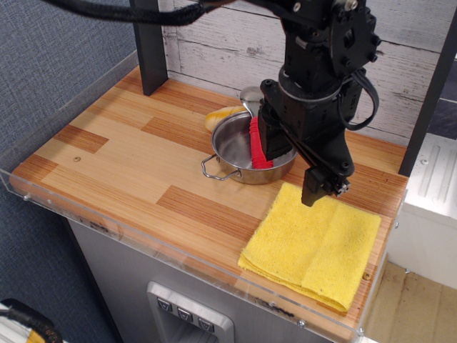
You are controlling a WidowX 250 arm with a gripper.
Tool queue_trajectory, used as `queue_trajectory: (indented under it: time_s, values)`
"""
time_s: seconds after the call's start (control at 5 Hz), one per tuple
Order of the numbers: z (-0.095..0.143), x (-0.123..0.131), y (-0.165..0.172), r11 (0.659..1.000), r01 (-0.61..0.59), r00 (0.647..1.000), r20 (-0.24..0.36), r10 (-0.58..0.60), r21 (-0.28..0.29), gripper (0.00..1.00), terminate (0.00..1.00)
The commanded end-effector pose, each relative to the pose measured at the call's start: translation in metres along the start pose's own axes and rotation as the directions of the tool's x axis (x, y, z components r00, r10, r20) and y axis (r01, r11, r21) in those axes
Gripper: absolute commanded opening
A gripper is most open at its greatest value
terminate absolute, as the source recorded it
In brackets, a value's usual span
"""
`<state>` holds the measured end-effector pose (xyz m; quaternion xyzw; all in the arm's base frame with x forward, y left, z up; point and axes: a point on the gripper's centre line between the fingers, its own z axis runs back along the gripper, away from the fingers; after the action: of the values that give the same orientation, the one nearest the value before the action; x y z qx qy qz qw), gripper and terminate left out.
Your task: Pick the yellow cloth and move diagonally
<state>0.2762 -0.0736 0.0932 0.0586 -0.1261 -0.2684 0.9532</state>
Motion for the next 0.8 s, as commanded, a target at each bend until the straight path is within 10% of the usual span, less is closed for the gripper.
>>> queue_trajectory:
  time_s: [0.0,0.6]
  values:
    - [0.000,0.000,0.000,1.000,0.000,1.000,0.000,0.000,0.000,1.00,0.00]
    - [-0.021,0.043,0.008,1.000,-0.014,0.997,0.077,0.016,-0.028,1.00,0.00]
